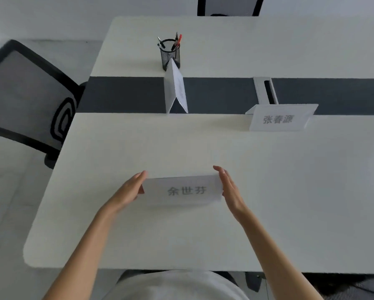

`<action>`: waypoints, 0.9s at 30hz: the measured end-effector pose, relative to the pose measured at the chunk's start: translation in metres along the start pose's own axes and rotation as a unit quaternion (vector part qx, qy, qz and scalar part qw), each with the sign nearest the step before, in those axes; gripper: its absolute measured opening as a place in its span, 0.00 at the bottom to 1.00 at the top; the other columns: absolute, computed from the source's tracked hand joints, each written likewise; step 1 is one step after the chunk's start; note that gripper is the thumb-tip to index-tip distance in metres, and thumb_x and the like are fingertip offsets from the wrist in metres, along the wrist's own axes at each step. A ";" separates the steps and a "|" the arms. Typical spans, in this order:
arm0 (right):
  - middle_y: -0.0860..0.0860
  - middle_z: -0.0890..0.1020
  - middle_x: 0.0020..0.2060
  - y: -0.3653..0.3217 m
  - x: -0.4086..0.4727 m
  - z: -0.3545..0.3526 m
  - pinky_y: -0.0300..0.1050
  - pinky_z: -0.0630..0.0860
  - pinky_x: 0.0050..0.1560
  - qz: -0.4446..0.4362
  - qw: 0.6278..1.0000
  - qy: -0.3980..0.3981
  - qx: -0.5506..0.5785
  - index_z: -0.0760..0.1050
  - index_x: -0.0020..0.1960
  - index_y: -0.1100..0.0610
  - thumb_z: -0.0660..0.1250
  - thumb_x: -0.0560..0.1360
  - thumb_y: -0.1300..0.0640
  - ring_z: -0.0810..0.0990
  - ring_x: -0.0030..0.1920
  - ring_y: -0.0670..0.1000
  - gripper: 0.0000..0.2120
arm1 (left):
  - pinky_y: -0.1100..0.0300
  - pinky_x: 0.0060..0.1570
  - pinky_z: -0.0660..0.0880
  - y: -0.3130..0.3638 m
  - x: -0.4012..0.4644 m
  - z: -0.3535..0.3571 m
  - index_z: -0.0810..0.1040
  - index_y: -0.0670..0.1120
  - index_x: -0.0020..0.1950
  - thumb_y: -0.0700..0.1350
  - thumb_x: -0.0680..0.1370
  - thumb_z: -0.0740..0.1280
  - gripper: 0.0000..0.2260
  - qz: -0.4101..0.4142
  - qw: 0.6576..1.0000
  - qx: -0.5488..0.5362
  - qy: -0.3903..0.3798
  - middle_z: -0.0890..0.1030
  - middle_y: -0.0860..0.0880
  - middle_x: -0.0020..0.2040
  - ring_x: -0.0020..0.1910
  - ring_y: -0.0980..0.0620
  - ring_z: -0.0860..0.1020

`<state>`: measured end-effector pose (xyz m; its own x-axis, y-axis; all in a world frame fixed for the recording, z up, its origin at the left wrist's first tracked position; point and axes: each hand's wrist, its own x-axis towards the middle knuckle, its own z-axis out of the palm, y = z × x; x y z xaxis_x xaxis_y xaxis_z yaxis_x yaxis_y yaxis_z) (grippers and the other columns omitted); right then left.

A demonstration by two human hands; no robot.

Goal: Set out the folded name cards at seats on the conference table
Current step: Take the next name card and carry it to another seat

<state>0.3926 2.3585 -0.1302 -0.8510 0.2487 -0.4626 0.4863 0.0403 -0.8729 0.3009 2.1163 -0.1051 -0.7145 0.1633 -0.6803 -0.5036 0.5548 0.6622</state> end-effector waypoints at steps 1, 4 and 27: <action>0.45 0.72 0.62 0.001 -0.004 0.008 0.58 0.62 0.71 -0.001 0.999 0.034 0.005 0.69 0.63 0.44 0.48 0.71 0.37 0.67 0.68 0.52 0.26 | 0.58 0.49 0.67 -0.002 0.002 0.000 0.72 0.55 0.55 0.53 0.79 0.53 0.11 0.018 0.999 -0.027 -0.014 0.75 0.47 0.52 0.52 0.49 0.73; 0.42 0.74 0.53 0.006 -0.024 0.034 0.60 0.64 0.69 0.007 0.992 0.126 0.024 0.71 0.54 0.39 0.48 0.70 0.35 0.69 0.65 0.54 0.20 | 0.56 0.56 0.70 -0.009 0.013 -0.004 0.74 0.53 0.54 0.50 0.79 0.54 0.11 0.079 0.996 -0.040 -0.028 0.77 0.42 0.57 0.55 0.46 0.75; 0.50 0.75 0.40 0.140 -0.327 0.180 0.37 0.71 0.36 0.095 0.674 0.612 0.402 0.73 0.45 0.49 0.51 0.71 0.44 0.72 0.38 0.47 0.15 | 0.60 0.44 0.71 -0.066 -0.125 0.123 0.74 0.51 0.55 0.57 0.69 0.56 0.19 0.217 0.799 0.289 -0.481 0.77 0.46 0.50 0.45 0.52 0.75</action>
<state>0.7035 2.1091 -0.1292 0.2537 0.8069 -0.5334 -0.1210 -0.5207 -0.8451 0.4827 2.1598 -0.1025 0.0822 0.8398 -0.5366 0.1967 0.5142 0.8348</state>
